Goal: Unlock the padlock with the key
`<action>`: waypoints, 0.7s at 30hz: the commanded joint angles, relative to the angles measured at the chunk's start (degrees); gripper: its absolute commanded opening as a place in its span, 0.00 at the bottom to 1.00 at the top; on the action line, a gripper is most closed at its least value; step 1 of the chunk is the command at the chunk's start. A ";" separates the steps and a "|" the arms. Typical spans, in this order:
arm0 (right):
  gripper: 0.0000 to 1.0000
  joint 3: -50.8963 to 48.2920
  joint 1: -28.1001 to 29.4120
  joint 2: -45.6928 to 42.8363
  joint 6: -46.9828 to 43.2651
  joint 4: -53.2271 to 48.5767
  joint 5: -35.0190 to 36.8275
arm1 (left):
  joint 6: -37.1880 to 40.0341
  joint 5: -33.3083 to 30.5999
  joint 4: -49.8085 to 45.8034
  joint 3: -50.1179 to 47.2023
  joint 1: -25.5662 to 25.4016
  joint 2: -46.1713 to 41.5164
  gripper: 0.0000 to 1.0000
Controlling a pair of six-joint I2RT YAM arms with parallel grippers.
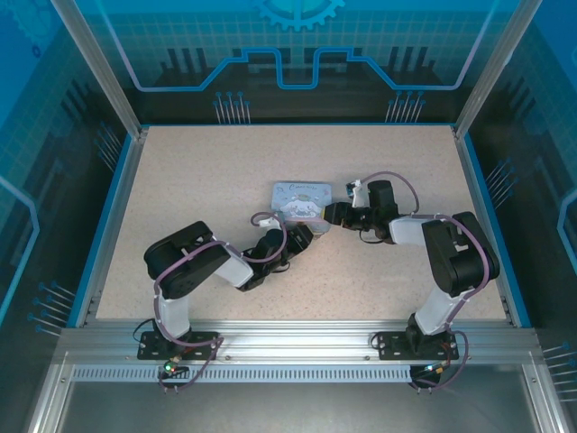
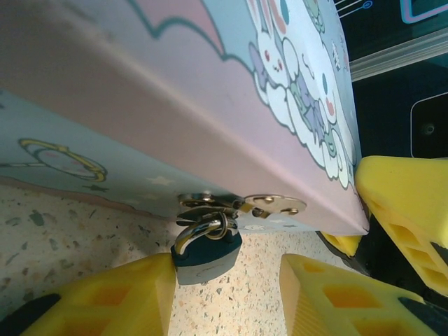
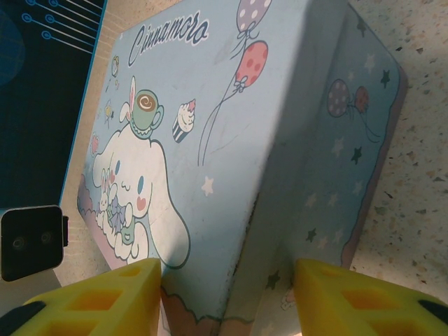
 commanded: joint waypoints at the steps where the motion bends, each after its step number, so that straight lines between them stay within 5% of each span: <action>1: 0.51 0.08 0.97 1.88 -0.18 -3.22 -0.35 | 1.47 0.50 2.71 0.27 0.14 -2.32 0.46; 8: 0.51 -0.02 0.96 1.98 0.02 -2.86 -0.27 | 2.98 -2.92 -2.90 -0.15 -0.22 -3.23 0.62; 21: 0.52 -0.09 0.94 2.07 0.02 -2.69 -0.05 | 2.50 -7.46 -13.50 1.78 -0.02 -3.80 0.73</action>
